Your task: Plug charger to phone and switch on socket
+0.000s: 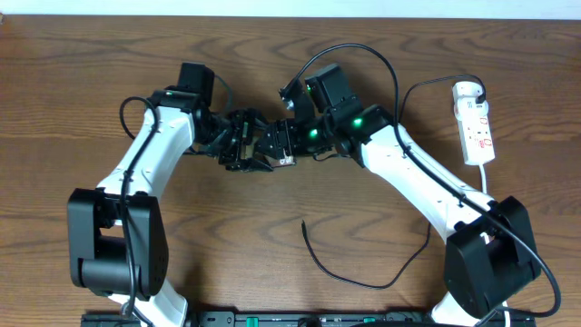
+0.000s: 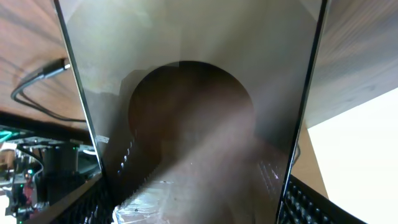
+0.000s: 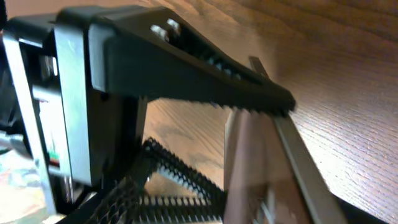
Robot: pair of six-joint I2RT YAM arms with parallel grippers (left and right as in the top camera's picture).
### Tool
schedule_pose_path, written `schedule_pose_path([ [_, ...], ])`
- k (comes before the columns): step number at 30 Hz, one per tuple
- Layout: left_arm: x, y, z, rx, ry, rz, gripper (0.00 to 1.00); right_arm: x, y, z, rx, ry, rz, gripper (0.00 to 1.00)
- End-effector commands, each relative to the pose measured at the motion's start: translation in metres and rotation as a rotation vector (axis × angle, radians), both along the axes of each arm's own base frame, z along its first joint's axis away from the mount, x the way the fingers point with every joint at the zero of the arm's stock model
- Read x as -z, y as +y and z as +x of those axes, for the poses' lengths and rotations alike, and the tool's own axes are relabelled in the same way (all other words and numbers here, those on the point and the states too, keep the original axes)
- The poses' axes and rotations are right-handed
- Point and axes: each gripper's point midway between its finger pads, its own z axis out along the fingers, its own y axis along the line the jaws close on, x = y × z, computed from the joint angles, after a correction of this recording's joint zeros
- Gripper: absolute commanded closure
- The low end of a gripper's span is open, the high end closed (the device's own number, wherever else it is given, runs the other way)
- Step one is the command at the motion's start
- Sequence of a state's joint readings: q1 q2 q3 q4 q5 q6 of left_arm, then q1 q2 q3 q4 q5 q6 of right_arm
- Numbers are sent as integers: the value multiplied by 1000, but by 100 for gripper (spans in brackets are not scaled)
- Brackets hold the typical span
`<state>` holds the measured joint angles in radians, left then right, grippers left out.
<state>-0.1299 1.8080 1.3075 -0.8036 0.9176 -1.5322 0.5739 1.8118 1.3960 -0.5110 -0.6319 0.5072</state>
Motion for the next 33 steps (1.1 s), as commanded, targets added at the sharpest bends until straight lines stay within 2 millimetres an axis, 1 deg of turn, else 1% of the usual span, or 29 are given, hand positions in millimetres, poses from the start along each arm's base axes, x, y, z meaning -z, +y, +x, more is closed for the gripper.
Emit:
schedule_pose_path([
  [1, -20, -9, -3, -14, 8, -48, 93, 5, 2, 3, -6, -29, -25, 33],
  [7, -20, -9, -4, -13, 8, -48, 93, 5, 2, 3, -7, -29, -25, 37],
  [14, -20, -9, -4, -13, 8, -48, 93, 5, 2, 2, -7, -27, -26, 49],
  [18, -20, -9, -4, -13, 8, -48, 93, 5, 2, 2, -7, -27, -27, 51],
  [23, -20, -9, -4, -12, 7, -48, 93, 7, 1, 2, -4, -27, -36, 60],
  [25, -20, -9, -4, -12, 7, -48, 93, 7, 0, 2, -4, -25, -37, 65],
  [29, -20, -9, -4, -12, 7, -48, 93, 7, 0, 2, -4, -25, -37, 90],
  [31, -20, -9, -3, -12, 7, -47, 93, 7, 0, 2, -4, -25, -37, 98],
  [33, -20, -9, -3, -12, 7, -47, 93, 7, 0, 2, -4, -25, -37, 99],
])
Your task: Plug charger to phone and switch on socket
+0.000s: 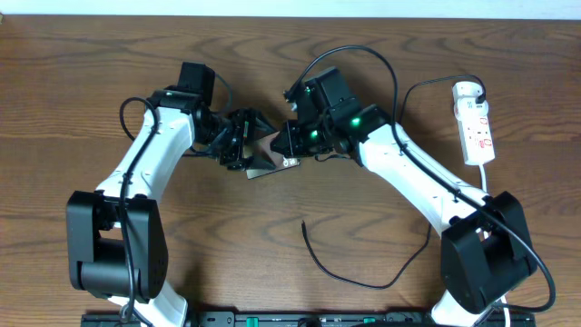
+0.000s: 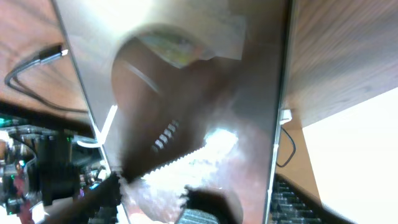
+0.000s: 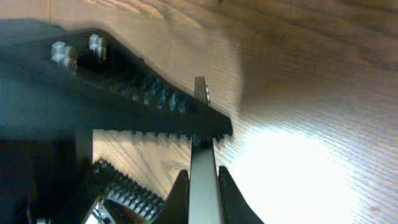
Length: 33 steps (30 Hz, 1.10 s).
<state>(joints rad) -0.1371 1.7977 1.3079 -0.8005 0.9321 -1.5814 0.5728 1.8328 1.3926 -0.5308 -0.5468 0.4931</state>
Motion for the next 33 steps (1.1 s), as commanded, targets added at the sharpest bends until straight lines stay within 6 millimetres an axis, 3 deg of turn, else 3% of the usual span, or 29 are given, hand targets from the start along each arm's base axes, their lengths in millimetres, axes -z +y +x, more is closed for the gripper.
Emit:
schedule_pose_path([
  [1, -14, -5, -2, 8, -20, -30, 93, -13, 10, -6, -46, -13, 46, 99],
  [15, -15, -3, 0, 3, -27, -32, 93, -10, 7, -4, -34, -15, 29, 99],
  [25, -15, 14, 10, -22, -65, -30, 92, -9, -3, 4, -6, -9, 26, 99],
  [31, -15, 23, 14, -37, -77, -29, 83, -9, -11, 11, 17, -9, 25, 99],
  [33, -15, 25, 15, -41, -80, -28, 75, -9, -14, 14, 23, -12, 25, 99],
])
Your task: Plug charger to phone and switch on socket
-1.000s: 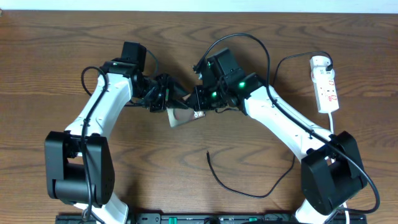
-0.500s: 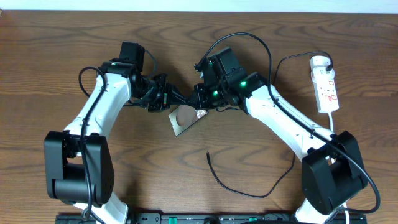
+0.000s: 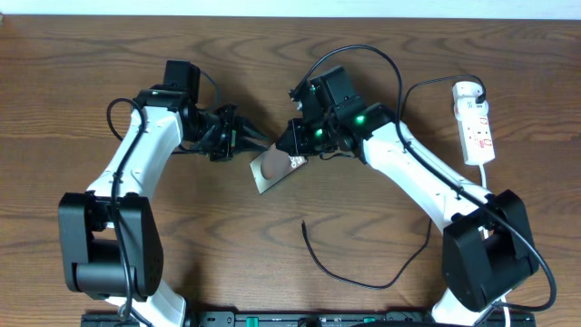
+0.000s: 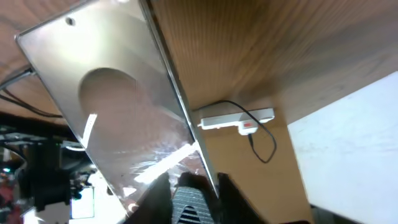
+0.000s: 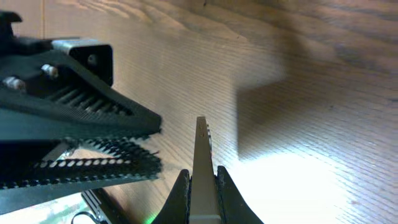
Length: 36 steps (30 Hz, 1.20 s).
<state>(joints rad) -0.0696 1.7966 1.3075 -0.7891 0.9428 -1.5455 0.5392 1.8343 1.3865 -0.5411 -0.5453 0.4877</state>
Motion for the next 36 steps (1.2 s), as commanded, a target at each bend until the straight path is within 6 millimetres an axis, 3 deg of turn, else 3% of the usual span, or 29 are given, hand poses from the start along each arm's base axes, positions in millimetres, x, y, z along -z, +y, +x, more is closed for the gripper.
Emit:
schedule_pose_path([
  [1, -13, 4, 2, 0, -44, -17, 73, -13, -2, 7, -5, -24, 35, 99],
  [5, -13, 10, 5, -4, -60, -15, 61, -13, -8, 12, 12, -26, 35, 99],
  [11, -13, 21, 9, 11, -118, -6, 34, -14, -22, 24, 51, -27, 35, 99],
  [17, -14, 28, 12, 51, -196, 0, 19, -17, -41, 42, 128, -14, 61, 99],
  [25, -20, 25, 18, 173, -397, -4, 8, -41, -57, 73, 277, 33, 210, 99],
  [30, -35, 20, 37, 282, -677, -17, 7, -55, -68, 91, 397, 103, 309, 99],
  [36, -53, 19, 66, 302, -897, 10, 7, -77, -76, 108, 452, 126, 428, 99],
])
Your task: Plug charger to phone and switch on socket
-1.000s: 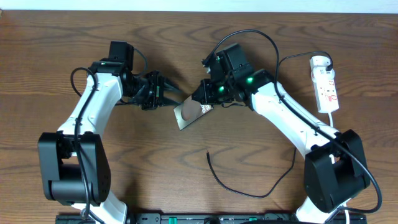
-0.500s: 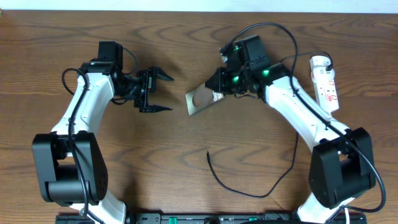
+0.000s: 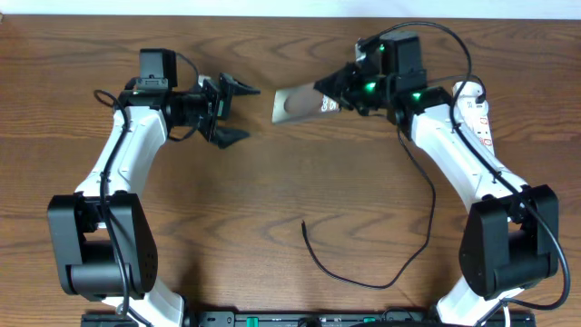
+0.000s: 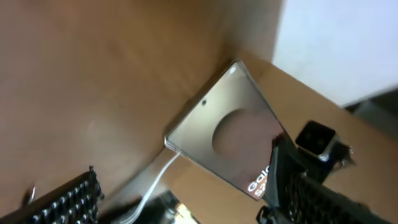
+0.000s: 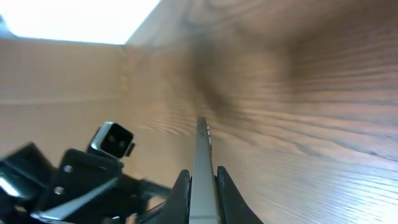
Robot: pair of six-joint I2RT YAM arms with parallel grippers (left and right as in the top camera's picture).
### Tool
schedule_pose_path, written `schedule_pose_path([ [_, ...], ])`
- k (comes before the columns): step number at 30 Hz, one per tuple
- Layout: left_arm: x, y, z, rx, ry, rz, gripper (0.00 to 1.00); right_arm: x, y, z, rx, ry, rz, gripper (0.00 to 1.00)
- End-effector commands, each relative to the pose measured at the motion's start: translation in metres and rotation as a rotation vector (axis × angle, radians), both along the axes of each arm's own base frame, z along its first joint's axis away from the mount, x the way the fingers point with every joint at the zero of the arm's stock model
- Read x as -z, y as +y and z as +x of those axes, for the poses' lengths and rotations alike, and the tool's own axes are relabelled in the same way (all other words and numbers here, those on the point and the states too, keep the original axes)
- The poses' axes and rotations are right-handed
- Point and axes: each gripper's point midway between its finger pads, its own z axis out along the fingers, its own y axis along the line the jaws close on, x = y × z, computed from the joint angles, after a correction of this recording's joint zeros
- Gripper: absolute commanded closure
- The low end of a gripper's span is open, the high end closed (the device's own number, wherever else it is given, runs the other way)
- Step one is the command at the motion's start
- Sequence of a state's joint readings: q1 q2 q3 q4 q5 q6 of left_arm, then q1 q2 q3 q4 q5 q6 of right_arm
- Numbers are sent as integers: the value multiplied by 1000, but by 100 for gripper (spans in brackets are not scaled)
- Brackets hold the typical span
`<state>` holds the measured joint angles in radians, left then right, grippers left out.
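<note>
The phone (image 3: 298,103), a thin silver slab, hangs above the far middle of the table with my right gripper (image 3: 329,98) shut on its right end. In the right wrist view it shows edge-on (image 5: 201,155) between the right gripper's fingers (image 5: 181,190). My left gripper (image 3: 250,113) stands open to the left of the phone, apart from it, with nothing in it. The left wrist view shows the phone's back (image 4: 227,134) ahead of that gripper. The black charger cable lies on the near table, its free plug end (image 3: 304,223) bare. The white socket strip (image 3: 475,127) lies at the far right.
The black cable (image 3: 381,283) loops across the near right of the table and runs up toward the socket strip under my right arm. A second cable arcs over the right wrist. The table's far edge (image 3: 290,15) is close behind both grippers.
My right gripper, still shut on the phone, has gone from mid-table to the far right-of-centre, higher up. The open left gripper has drawn back left and away from the phone.
Both grippers were pressed close together around the phone at mid-table. A second later they were still at it, the phone tilted between them. Then the left gripper stood open beside the phone, held by the right alone. Now the right holds it farther back.
</note>
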<state>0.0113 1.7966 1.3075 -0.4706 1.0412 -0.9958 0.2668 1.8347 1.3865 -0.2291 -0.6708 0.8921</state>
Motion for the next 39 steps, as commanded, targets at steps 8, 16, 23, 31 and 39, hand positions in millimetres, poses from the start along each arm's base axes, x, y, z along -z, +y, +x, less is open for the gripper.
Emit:
schedule_pose_path([
  [8, -39, 0, 29, 34, -316, 4, 4, -12, 2, 23, -10, 92, 260, 99],
  [16, -47, 2, 41, 16, -388, 17, 2, 0, 20, 58, -42, 72, 492, 99],
  [23, -60, 9, 64, -67, -504, 31, 2, -22, 19, 72, -27, -28, 647, 99],
  [31, -68, 16, 80, -162, -628, 27, 0, -23, 21, 74, -10, -12, 660, 99],
  [39, -79, 12, 84, -265, -769, -14, 2, -40, 37, 76, 46, -39, 732, 99],
])
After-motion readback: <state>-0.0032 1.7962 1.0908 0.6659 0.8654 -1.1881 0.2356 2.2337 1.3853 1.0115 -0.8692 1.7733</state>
